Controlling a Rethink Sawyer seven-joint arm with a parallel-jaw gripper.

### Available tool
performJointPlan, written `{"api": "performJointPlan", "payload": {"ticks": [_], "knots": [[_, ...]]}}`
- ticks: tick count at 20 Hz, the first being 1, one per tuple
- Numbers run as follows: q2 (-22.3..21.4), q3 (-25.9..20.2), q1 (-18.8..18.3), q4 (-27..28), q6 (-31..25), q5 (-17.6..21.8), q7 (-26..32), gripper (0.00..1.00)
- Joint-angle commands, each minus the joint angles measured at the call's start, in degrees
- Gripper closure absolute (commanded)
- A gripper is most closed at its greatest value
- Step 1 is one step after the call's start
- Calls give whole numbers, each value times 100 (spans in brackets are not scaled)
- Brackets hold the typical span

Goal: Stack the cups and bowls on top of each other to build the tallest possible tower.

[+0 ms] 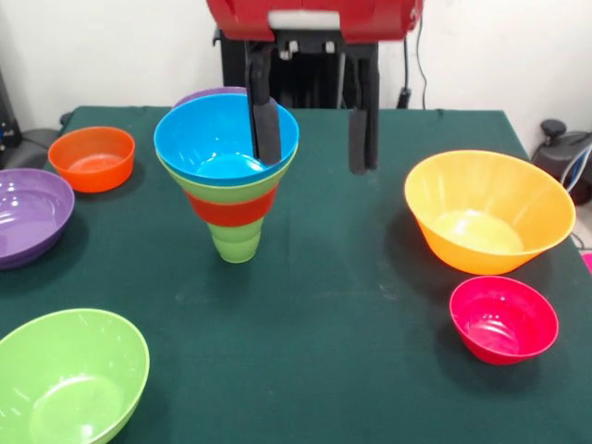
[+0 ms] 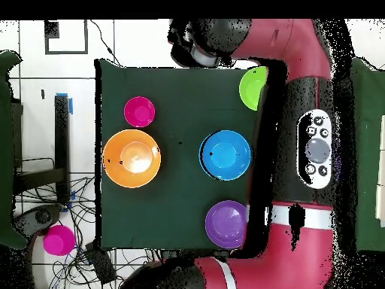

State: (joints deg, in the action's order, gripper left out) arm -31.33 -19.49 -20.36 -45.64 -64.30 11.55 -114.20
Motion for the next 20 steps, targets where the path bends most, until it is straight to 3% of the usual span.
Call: {"api": "performJointPlan", "payload": {"ticks": [1, 10, 16, 20], "knots": [[652, -390, 194, 881, -563, 392, 951, 0], [528, -248, 196, 632, -521, 211, 933, 0], [-409, 266, 413, -838, -113, -89, -299, 0], [-499, 356, 508, -950, -115, -141, -442, 0]]}}
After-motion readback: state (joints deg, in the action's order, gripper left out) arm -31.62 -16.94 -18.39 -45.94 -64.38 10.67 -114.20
